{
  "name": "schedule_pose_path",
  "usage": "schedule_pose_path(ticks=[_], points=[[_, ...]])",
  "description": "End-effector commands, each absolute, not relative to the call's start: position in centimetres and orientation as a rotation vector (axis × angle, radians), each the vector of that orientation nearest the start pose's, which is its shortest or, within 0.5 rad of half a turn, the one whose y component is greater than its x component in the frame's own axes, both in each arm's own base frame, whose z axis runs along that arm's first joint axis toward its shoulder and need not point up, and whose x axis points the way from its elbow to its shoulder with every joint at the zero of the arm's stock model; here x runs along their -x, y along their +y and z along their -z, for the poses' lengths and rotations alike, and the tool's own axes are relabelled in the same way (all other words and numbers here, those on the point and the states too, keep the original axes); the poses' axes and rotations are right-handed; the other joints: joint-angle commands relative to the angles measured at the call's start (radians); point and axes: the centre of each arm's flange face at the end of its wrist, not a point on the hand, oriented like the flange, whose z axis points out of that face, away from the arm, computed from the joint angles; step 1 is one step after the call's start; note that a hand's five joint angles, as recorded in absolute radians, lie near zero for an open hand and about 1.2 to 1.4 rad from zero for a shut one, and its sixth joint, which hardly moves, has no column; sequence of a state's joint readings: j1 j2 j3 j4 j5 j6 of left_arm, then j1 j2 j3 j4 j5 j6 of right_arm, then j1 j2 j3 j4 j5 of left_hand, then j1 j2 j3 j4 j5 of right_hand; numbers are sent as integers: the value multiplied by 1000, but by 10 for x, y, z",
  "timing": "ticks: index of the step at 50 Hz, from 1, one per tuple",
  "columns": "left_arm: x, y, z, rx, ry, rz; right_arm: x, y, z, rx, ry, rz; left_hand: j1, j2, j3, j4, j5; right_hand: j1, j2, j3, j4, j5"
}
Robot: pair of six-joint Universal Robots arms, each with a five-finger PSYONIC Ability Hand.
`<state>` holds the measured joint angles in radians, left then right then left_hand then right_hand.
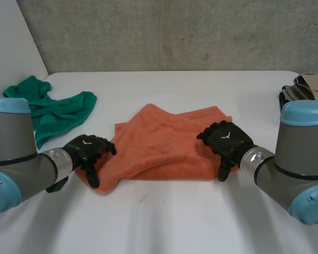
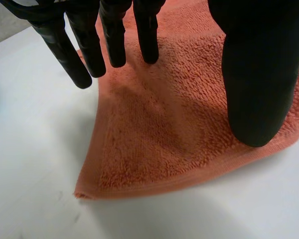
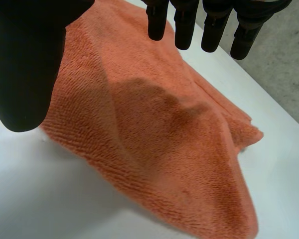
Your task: Fold the laundry.
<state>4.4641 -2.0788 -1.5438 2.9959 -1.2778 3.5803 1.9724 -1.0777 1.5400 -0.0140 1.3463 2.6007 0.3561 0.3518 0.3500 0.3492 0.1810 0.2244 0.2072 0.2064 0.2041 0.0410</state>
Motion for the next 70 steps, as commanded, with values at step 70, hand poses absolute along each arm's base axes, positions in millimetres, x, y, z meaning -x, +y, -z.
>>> schedule_pose_path(ticks=[70], points=[[256, -236, -298, -828, 2389, 2221, -310, -265, -181, 789, 2222, 1395, 1040, 1044, 1046, 1047, 1041, 123, 141, 141, 144, 132]])
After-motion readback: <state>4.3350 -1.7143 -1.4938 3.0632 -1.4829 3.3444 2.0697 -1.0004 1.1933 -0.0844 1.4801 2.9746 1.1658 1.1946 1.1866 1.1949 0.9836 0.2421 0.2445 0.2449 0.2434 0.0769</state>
